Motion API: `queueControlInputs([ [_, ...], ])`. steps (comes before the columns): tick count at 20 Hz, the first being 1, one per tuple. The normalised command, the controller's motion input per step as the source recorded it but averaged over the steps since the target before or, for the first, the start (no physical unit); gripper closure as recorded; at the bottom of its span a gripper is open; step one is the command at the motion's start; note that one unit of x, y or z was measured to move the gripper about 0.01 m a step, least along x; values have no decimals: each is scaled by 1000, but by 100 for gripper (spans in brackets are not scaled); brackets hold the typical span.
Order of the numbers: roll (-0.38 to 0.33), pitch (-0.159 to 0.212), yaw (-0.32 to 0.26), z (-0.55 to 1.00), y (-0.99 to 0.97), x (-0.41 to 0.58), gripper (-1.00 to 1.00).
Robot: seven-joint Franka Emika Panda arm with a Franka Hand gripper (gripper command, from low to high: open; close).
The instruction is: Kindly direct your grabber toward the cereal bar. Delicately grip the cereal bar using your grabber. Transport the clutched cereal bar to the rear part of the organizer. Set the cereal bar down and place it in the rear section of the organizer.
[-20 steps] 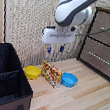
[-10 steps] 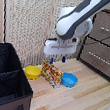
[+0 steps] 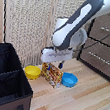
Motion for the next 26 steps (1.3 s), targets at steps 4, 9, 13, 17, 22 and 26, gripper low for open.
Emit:
queueControlInputs([
  [4, 0, 0, 256, -131, -192, 432, -100],
  [9, 0, 8, 238, -75, -170, 348, -100],
  [13, 0, 35, 53, -1, 7, 75, 100],
  [17, 0, 0, 1, 0, 0, 0, 100],
  [22, 0, 0, 10, 0, 0, -1, 100],
  [26, 1, 3, 9, 32, 0, 0, 100],
])
